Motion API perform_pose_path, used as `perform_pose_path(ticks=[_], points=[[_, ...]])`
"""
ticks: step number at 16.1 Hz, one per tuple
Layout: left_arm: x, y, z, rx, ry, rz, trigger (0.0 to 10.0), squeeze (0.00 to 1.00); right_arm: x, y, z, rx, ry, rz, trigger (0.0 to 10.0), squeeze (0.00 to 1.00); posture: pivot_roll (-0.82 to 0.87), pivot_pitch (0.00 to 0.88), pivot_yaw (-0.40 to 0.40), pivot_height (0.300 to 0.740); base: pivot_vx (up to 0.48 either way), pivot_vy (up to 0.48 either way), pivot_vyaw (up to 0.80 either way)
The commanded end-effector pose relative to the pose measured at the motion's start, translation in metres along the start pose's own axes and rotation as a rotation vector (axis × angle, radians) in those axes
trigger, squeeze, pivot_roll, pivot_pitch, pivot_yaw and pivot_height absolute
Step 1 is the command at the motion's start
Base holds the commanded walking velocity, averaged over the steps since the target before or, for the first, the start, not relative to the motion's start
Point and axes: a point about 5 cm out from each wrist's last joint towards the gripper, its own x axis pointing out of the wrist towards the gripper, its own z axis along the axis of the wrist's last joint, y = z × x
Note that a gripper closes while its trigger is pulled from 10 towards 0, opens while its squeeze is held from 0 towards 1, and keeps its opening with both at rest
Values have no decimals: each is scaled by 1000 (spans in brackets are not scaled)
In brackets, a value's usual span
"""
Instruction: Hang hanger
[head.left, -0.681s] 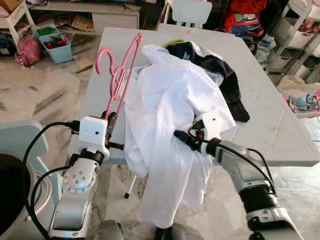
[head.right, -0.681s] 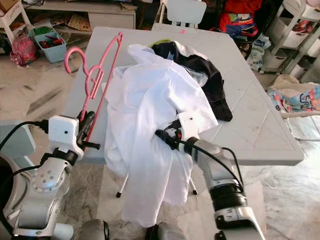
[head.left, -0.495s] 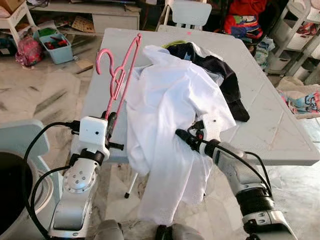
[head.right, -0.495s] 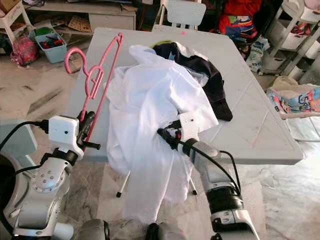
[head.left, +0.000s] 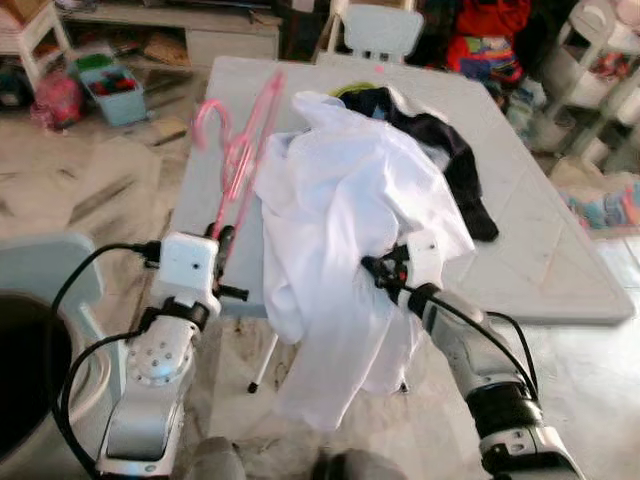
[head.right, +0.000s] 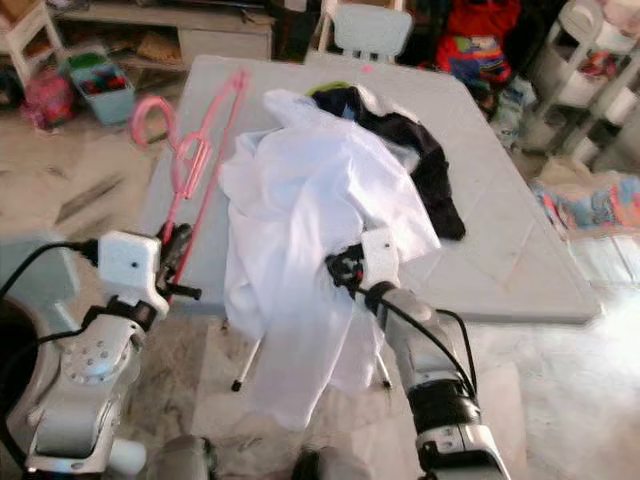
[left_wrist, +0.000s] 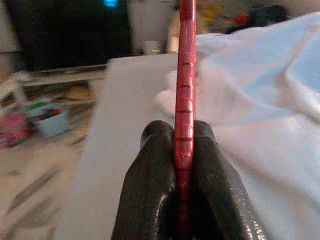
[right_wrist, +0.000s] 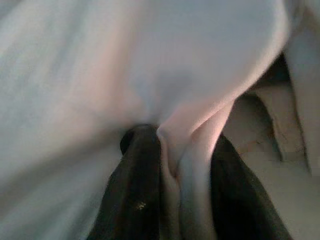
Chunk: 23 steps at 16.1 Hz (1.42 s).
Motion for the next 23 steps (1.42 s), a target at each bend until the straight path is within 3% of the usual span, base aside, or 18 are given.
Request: perform_pose_path(ticks=[1,4,6,8,9,10,11,12,13,15,17,20,22,23], points=[[-1,-3,1,-3,-1,-4,10000,0,-1,-13,-14,21,79,-81,0,0,59,100,-122,740,0,0,0],[1,-1,2,0,-4,2,10000,0,6,-17,-4,42,50,-104,0,0,62,99,-122,740,0,0,0],[1,-2,2,-1,-4,1,10000,0,18,-20,18,69,-9,-118,0,0,62,99,-122,740,0,0,0],[2,-3,2,-2,-5,-1,10000,0,32,-28,63,72,-109,-144,0,0,67,93,-117,740,0,0,0],[4,-4,2,-1,-8,2,10000,0,39,-31,97,67,-176,-154,0,0,72,91,-125,740,0,0,0],[5,-4,3,-3,-13,12,10000,0,41,-32,131,48,-240,-159,0,0,77,88,-138,740,0,0,0],[5,-4,3,-4,-15,17,10000,0,42,-32,147,40,-269,-164,0,0,79,86,-148,740,0,0,0],[4,-4,3,-6,-15,29,10000,0,40,-30,178,22,-332,-173,0,0,82,84,-155,740,0,0,0],[3,-4,2,-8,-16,40,10000,0,34,-27,215,-11,-415,-194,0,0,91,80,-170,740,0,0,0],[3,-2,3,-7,-17,55,10000,0,26,-27,244,-12,-482,-222,0,0,100,78,-178,740,0,0,0],[1,3,4,-3,-22,87,10000,0,-3,-24,308,-4,-702,-237,0,0,119,82,-193,740,0,0,0],[-1,4,3,3,-22,99,10000,0,-34,-21,354,0,-893,-235,0,0,121,81,-195,740,0,0,0],[1,2,5,1,-30,100,10000,0,-41,-20,361,-56,-936,-233,0,0,121,80,-197,740,0,0,0],[1,1,5,1,-32,100,10000,0,-37,-21,355,-71,-922,-228,0,0,116,78,-196,740,0,0,0]])
